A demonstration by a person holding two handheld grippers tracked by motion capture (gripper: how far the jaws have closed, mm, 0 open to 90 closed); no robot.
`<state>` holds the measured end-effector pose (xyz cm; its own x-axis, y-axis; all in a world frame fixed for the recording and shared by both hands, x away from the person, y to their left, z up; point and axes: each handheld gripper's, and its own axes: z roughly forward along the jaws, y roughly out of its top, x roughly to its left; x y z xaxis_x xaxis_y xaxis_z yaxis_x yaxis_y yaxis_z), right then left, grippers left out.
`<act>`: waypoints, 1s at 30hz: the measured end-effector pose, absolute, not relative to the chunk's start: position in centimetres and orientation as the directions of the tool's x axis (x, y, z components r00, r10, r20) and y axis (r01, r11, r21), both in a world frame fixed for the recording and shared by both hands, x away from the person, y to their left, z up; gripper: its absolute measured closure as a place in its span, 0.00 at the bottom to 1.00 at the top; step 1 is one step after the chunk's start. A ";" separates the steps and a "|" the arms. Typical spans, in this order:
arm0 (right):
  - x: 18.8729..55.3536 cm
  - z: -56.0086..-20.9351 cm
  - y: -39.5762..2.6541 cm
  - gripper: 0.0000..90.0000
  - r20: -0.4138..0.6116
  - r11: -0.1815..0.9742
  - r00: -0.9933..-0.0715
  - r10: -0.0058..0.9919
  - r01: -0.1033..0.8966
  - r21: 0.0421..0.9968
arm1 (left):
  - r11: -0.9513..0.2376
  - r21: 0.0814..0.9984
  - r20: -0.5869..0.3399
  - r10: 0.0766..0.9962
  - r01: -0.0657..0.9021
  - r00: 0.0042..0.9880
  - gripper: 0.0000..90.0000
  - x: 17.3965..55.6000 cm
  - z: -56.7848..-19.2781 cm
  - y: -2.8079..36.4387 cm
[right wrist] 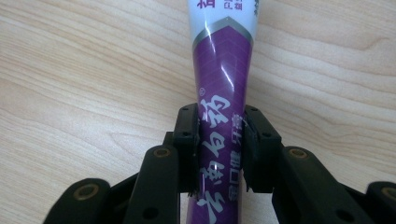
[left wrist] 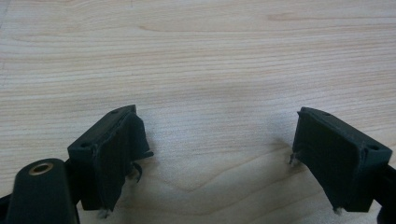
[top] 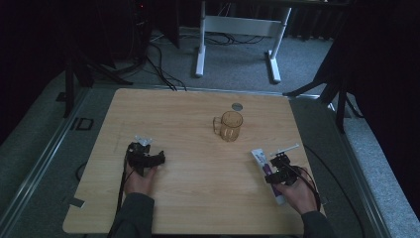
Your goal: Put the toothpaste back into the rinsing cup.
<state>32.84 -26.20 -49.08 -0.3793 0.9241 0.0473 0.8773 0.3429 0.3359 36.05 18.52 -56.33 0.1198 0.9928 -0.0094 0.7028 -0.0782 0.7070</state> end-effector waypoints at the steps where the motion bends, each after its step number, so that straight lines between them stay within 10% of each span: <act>1: 32.9 -49.0 -26.2 0.78 0.049 0.340 -0.378 0.925 0.877 0.340 | -0.078 0.707 -0.009 0.993 0.703 0.120 0.16 36.0 -56.3 18.5; 30: 33.3 -46.4 -26.1 0.79 0.068 0.259 -0.346 0.936 0.806 0.533 | -0.077 0.707 -0.010 0.993 0.703 0.119 0.16 36.0 -56.3 18.5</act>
